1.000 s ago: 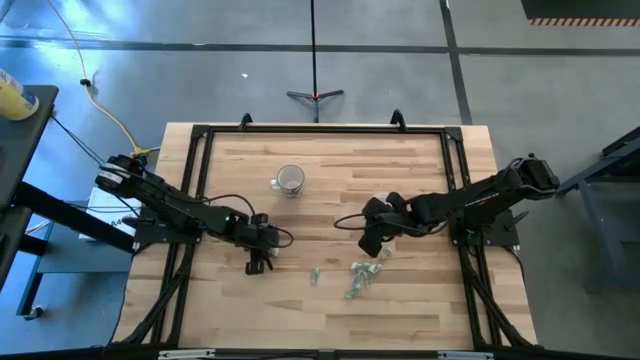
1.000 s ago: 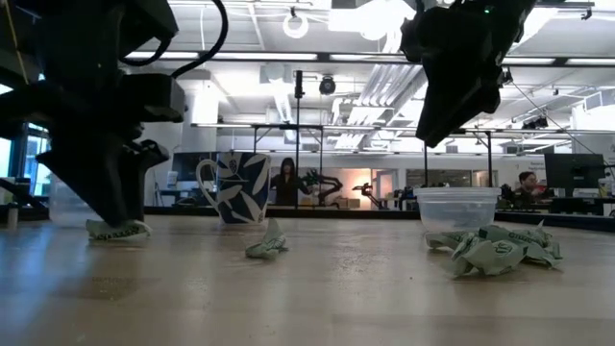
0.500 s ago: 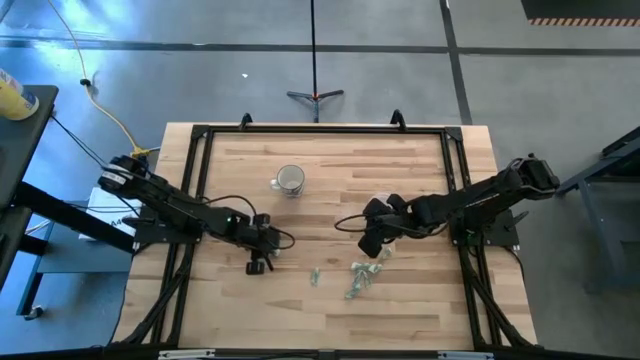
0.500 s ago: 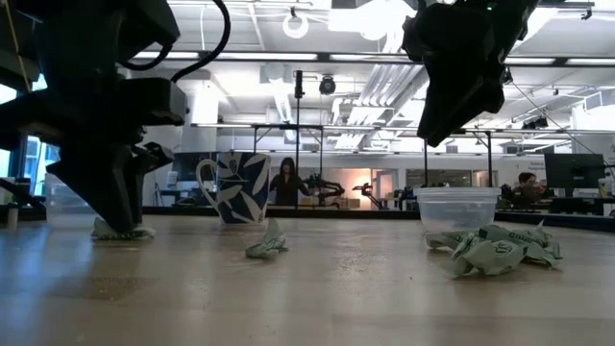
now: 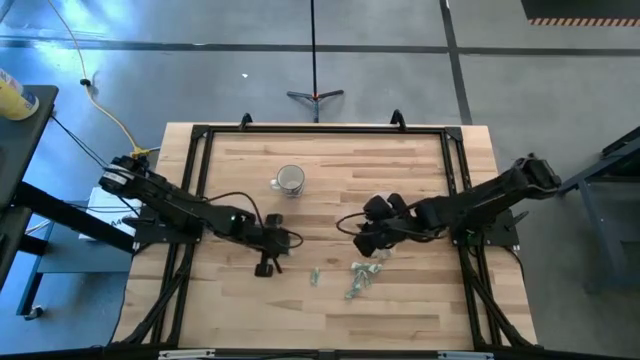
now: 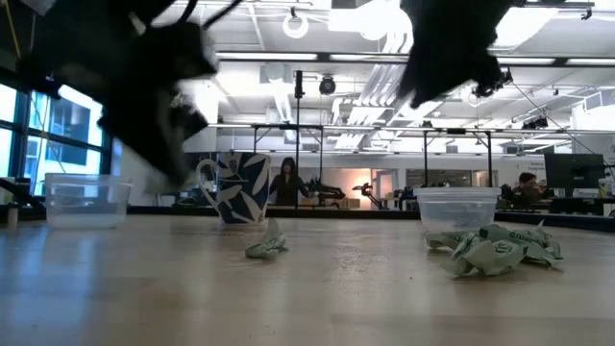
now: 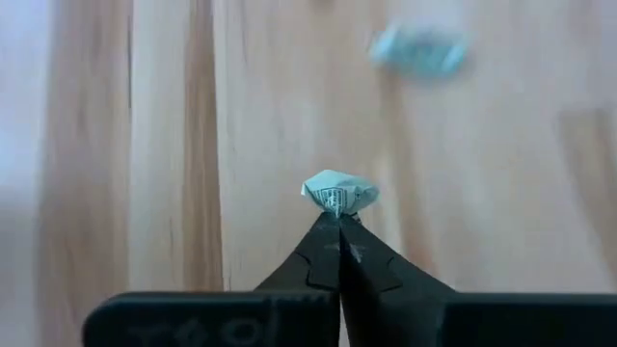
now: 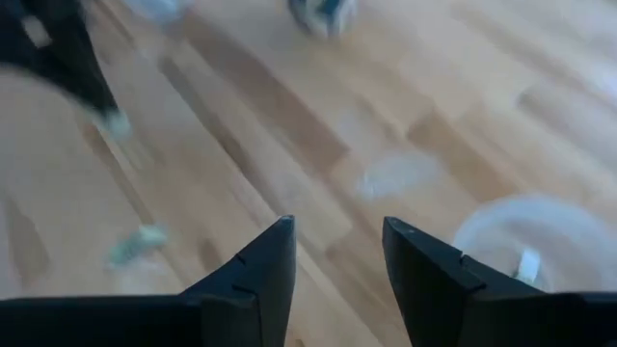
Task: Pick and place Stevia / Truvia into bins
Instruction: Put the green stevia packet into the right transparent container
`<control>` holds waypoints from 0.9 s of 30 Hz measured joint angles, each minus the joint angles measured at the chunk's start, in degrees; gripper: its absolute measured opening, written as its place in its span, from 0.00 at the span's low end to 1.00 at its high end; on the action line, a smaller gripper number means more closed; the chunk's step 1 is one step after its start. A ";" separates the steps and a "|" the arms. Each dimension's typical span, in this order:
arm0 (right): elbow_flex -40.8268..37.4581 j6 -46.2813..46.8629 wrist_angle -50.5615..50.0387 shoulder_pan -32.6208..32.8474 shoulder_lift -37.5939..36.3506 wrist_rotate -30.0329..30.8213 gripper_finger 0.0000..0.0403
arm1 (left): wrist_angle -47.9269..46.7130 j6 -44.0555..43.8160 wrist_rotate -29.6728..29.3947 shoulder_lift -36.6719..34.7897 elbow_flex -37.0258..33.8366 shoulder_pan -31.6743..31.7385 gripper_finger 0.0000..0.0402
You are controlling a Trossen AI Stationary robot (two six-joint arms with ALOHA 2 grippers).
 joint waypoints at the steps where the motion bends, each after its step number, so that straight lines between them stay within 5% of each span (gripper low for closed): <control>1: 1.07 0.06 -1.15 0.81 -0.38 1.87 0.37 | -0.31 1.95 0.19 0.10 1.64 0.55 0.07; 9: 3.97 6.13 -19.12 5.62 -8.67 3.68 0.37 | 0.82 12.31 6.26 4.19 15.95 12.98 0.06; 16: 3.99 14.93 -36.27 12.94 -19.61 6.39 0.37 | 5.20 14.83 16.31 16.07 32.10 21.54 0.06; 27: -1.83 14.27 -39.29 13.96 -27.72 6.87 0.37 | 1.81 14.18 18.18 38.42 57.07 25.72 0.06</control>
